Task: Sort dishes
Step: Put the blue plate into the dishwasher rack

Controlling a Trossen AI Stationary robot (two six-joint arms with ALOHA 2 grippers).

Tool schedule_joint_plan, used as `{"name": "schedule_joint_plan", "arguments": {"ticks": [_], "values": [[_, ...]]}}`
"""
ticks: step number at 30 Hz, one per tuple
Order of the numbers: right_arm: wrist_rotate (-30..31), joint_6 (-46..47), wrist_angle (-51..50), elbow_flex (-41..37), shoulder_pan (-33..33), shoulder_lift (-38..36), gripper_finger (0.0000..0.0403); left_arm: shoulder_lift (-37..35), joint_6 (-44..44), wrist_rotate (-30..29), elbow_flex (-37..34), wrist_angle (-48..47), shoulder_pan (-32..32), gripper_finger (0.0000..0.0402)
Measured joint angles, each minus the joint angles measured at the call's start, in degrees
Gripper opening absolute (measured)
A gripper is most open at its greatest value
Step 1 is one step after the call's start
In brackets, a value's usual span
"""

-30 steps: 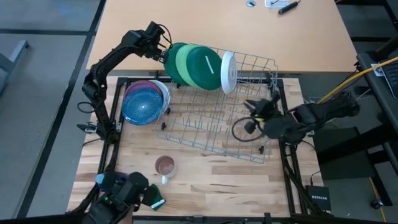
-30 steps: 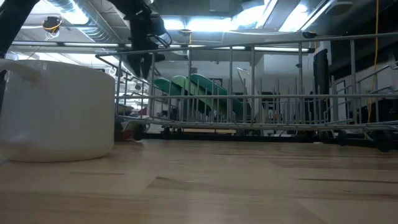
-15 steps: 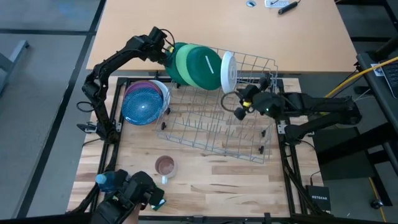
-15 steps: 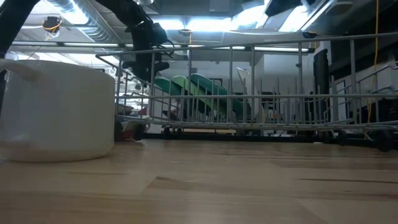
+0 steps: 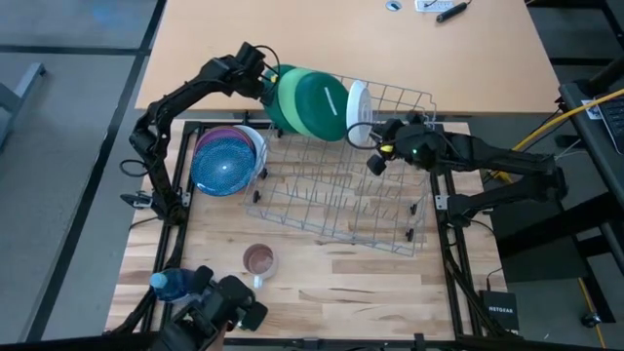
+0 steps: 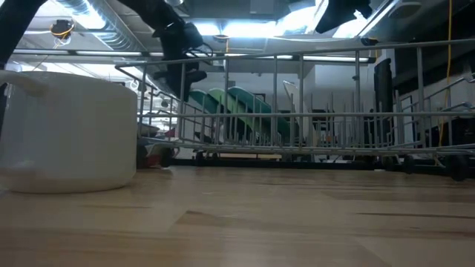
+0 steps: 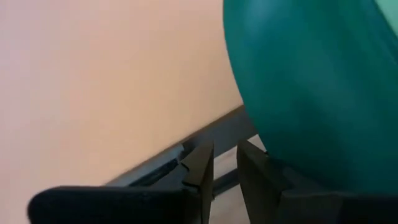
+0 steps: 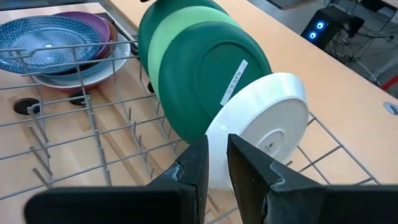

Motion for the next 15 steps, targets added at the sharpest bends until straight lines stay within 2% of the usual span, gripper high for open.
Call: {"name": "schedule_joint_plan", "arguments": {"ticks": [15], "values": [[-6.70, 0.23, -0.24, 0.02, -8.77, 0.00, 0.0065, 0.11, 5.98, 1.13, 0.02, 5.55, -3.53, 0.0027]]}}
